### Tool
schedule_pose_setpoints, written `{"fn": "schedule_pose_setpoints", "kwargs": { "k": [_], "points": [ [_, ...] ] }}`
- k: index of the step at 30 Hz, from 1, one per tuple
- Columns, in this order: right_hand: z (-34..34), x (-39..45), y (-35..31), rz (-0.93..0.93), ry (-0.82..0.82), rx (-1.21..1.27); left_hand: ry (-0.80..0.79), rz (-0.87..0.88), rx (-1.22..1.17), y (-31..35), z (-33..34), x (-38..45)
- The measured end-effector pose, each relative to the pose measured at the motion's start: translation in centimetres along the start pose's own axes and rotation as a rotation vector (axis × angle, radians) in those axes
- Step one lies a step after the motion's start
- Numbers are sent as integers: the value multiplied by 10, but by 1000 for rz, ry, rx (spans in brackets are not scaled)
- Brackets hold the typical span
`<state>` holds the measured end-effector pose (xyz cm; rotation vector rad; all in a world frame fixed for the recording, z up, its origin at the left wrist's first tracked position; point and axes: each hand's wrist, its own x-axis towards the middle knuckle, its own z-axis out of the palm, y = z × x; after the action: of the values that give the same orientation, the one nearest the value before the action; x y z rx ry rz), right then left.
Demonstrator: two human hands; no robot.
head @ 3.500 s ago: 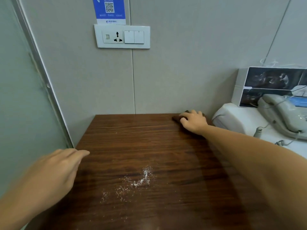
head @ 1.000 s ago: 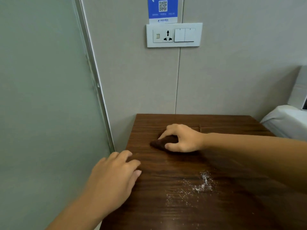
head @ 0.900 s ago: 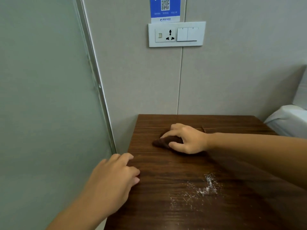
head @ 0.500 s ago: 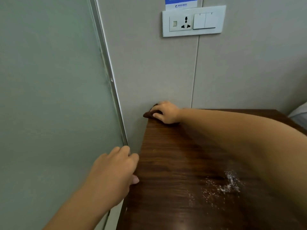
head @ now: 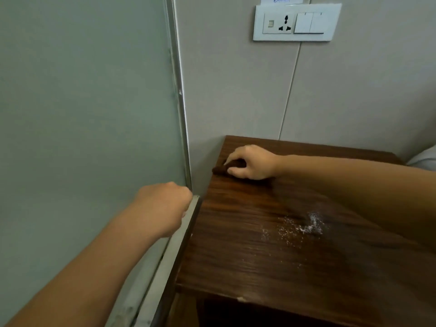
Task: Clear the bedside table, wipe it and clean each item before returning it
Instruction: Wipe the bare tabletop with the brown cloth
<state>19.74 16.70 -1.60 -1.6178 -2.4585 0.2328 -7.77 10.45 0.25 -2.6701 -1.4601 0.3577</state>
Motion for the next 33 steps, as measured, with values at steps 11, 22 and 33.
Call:
{"fn": "schedule_pose_setpoints", "kwargs": {
  "k": [11, 22, 33],
  "points": [
    [34, -39, -109, -259, -82, 96, 59, -20, -92, -35, 0, -13],
    [32, -91, -157, -306, -2, 11, 78, 187, -409, -45, 19, -24],
    [-62, -173, -87, 80, 197, 169, 76, 386, -344, 10, 18, -1]
  ]
}}
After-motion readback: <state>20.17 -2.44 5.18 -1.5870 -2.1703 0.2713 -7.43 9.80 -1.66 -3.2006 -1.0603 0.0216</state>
